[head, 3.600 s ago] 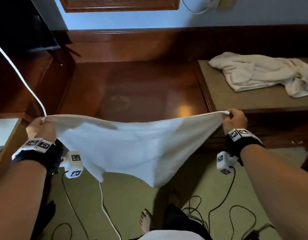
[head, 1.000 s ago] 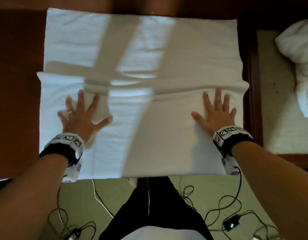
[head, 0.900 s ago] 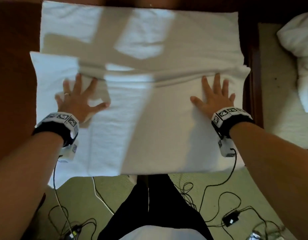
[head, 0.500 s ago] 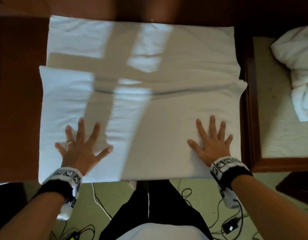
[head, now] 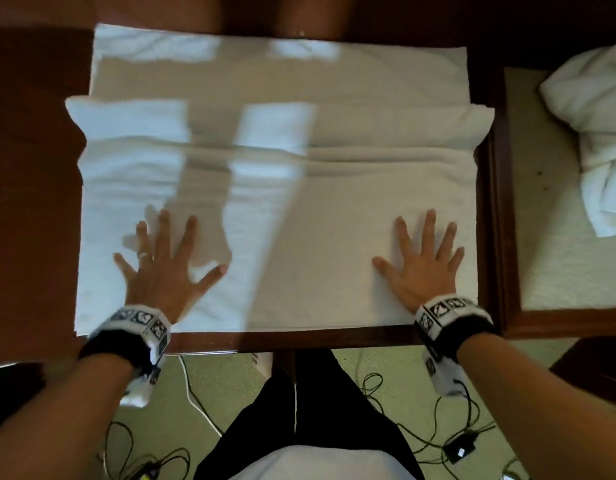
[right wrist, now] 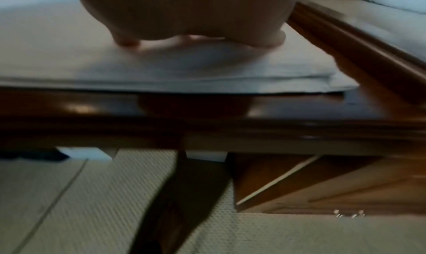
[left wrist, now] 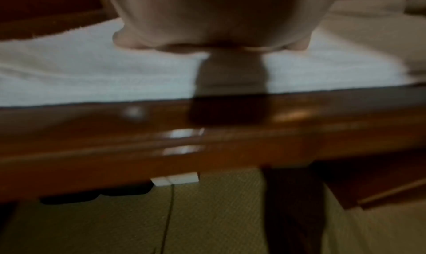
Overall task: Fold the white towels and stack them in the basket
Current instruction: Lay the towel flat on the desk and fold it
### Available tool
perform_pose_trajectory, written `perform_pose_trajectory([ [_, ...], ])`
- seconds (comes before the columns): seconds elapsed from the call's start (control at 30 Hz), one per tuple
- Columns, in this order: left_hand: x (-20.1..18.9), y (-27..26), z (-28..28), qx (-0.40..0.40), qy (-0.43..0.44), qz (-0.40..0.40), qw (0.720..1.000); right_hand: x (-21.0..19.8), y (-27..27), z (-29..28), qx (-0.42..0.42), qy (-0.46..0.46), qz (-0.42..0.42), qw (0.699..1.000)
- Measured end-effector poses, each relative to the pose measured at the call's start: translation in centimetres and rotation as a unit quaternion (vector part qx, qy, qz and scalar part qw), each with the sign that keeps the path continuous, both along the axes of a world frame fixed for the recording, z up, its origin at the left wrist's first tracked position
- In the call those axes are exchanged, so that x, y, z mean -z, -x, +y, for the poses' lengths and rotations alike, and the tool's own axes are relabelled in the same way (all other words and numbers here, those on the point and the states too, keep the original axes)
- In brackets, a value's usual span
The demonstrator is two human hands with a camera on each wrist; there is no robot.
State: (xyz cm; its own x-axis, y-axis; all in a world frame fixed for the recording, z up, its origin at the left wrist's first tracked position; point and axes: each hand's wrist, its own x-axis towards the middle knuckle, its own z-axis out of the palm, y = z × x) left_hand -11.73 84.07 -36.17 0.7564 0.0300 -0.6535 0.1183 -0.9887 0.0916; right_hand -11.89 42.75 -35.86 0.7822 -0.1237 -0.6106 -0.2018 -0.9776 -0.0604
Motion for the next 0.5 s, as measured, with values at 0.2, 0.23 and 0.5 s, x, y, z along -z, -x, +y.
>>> perform_pose_trajectory([
  [0.2,2.0,4.9,1.0,0.002,-0.001,-0.035,0.999,1.6,4.5,-1.7,-0.034,0.001,0.012,0.999],
  [0.23,2.2,4.6,1.0,0.005,0.004,-0.046,0.999,1.7,4.0,-1.7,-0.034,-0.002,-0.002,0.999],
  [0.5,1.5,12.4,4.1,-0.031,-0.002,-0.040,0.999,1.0,10.7,-3.7,0.016,0.011,-0.025,1.000],
])
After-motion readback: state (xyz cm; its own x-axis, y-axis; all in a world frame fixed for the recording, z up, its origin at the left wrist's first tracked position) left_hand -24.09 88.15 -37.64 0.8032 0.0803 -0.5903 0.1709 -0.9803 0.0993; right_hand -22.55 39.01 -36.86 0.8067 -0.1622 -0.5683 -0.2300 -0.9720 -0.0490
